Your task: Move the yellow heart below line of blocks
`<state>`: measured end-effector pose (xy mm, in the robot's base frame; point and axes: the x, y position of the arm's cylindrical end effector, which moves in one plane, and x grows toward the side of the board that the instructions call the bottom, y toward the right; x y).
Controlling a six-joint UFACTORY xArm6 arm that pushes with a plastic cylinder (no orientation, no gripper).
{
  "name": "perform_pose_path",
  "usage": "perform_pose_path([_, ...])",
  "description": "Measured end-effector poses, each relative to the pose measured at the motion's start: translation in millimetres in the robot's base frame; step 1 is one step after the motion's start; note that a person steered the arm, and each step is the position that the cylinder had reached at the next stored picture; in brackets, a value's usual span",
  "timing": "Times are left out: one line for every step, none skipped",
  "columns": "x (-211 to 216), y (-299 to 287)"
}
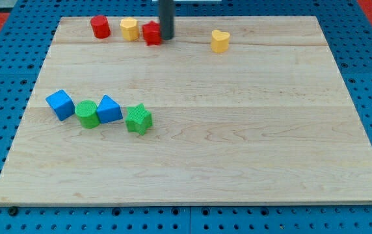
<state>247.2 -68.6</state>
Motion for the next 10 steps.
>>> perform_pose_path([-16.2, 45.9])
perform_pose_path([-39.4, 172.8])
perform_pose_path([-5.4, 229.3])
perform_pose_path([6.2, 152.7])
perform_pose_path([21.6, 147.5])
perform_pose_path([40.9, 140.1])
perform_pose_path([40.5, 103.0])
perform_pose_path([10.0, 24.1])
perform_pose_path([28.2, 45.8])
perform_pose_path([58.1, 147.9])
